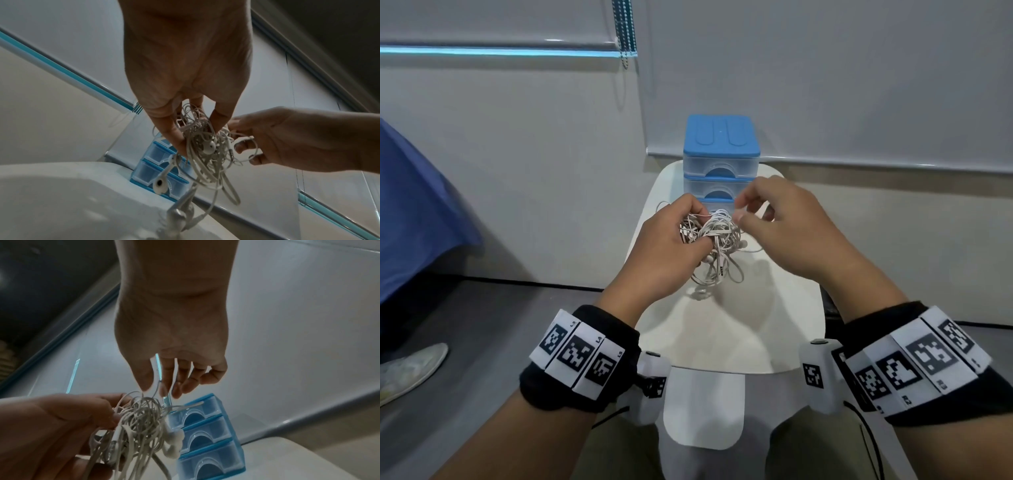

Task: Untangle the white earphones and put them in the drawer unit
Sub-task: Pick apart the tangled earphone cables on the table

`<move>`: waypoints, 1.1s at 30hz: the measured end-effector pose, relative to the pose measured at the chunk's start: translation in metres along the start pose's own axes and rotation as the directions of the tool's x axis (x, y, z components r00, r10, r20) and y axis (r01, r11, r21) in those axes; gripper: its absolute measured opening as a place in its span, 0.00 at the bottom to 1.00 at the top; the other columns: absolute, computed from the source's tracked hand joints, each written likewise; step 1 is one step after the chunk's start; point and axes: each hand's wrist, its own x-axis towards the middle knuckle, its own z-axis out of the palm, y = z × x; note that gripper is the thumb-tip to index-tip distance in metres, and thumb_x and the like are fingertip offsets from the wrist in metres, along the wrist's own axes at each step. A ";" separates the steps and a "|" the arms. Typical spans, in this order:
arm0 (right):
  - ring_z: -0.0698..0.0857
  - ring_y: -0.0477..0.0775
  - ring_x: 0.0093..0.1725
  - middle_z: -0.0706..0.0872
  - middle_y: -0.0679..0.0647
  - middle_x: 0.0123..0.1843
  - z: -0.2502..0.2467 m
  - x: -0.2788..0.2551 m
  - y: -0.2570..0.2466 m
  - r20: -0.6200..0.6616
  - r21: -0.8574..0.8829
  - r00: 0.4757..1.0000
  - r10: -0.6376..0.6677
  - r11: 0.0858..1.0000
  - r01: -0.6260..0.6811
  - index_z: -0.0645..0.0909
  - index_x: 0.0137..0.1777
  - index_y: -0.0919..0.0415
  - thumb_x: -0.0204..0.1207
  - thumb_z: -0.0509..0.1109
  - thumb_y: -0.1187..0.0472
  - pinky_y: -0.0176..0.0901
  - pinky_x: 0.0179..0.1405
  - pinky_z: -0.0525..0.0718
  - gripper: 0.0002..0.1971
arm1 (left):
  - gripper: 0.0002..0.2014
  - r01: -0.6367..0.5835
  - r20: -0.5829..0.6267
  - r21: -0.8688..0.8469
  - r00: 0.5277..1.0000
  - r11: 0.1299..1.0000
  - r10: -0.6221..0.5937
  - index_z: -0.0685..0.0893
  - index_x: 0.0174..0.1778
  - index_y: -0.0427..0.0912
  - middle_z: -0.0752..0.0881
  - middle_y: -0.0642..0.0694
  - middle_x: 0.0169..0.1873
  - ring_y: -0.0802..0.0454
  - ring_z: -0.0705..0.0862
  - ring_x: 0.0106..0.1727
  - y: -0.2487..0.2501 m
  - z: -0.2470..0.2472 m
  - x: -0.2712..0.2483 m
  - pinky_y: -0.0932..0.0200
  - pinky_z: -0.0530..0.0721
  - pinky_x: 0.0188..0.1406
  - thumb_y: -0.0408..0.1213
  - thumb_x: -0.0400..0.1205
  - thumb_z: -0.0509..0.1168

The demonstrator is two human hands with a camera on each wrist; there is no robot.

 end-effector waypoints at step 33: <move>0.85 0.52 0.32 0.87 0.43 0.32 0.010 -0.006 0.016 -0.499 0.386 0.822 0.277 0.920 -0.076 0.83 0.40 0.50 0.79 0.69 0.63 0.61 0.42 0.89 0.08 | 0.06 0.106 0.201 -0.188 0.977 0.976 -0.068 0.79 0.54 0.38 0.89 0.48 0.41 0.50 0.87 0.39 0.013 -0.001 0.008 0.48 0.89 0.41 0.37 0.89 0.67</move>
